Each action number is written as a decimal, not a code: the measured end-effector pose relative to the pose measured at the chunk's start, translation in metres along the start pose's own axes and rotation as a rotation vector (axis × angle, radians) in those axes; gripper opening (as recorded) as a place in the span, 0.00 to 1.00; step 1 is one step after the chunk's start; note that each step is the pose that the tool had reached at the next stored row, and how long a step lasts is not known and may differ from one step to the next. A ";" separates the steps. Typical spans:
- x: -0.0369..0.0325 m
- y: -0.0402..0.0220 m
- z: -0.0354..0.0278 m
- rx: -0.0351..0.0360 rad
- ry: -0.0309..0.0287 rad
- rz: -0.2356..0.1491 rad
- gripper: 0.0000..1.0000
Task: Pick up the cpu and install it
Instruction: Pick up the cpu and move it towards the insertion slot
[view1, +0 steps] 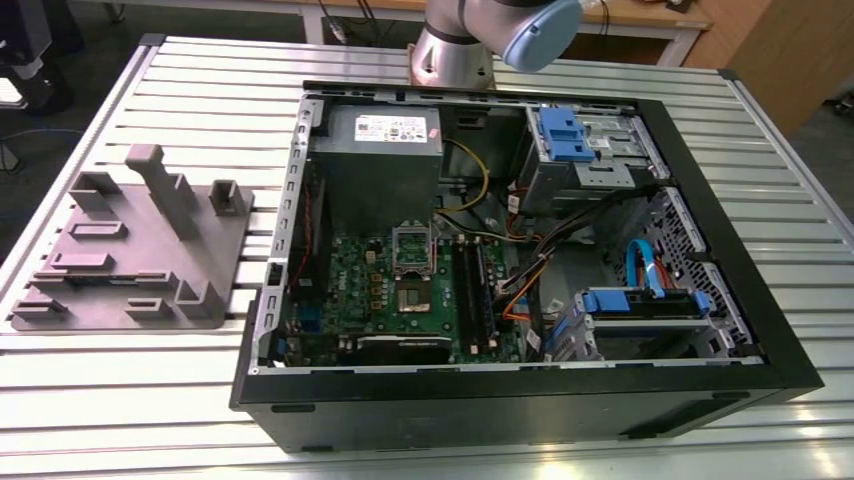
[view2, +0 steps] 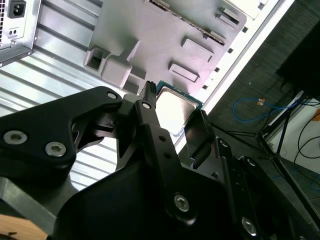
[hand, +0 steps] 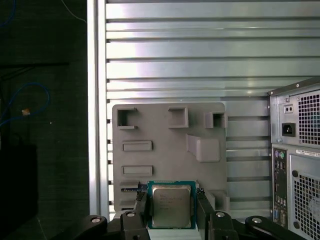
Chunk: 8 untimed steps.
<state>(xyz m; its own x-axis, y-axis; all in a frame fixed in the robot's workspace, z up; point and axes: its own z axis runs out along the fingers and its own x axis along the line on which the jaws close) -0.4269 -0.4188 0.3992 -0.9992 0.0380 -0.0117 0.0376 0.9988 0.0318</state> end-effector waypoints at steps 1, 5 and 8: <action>-0.0007 0.0001 0.0000 0.0000 0.0000 0.000 0.47; -0.0030 0.0001 0.0001 0.0000 0.0000 0.000 0.47; -0.0044 0.0002 0.0000 0.0000 0.0001 0.000 0.47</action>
<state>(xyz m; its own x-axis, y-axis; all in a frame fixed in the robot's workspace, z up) -0.4225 -0.4187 0.3992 -0.9992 0.0381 -0.0116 0.0377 0.9988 0.0317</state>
